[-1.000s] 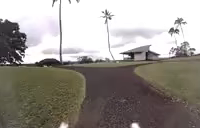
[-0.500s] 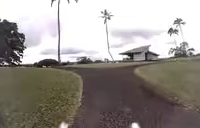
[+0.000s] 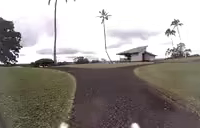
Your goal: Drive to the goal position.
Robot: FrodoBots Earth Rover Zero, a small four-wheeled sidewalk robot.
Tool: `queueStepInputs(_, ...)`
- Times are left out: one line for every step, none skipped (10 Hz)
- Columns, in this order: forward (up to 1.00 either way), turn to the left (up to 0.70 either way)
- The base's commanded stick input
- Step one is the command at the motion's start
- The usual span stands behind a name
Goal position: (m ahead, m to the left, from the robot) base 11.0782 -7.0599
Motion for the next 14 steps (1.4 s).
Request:
queueStepInputs(0.70,0.00)
queueStepInputs(0.70,0.00)
queueStepInputs(0.70,0.00)
queueStepInputs(0.70,0.00)
queueStepInputs(0.70,0.00)
queueStepInputs(0.70,0.00)
queueStepInputs(0.70,0.00)
queueStepInputs(0.70,0.00)
queueStepInputs(0.70,0.00)
queueStepInputs(0.70,0.00)
queueStepInputs(0.70,0.00)
queueStepInputs(0.70,0.21)
queueStepInputs(0.70,0.27)
queueStepInputs(0.70,0.27)
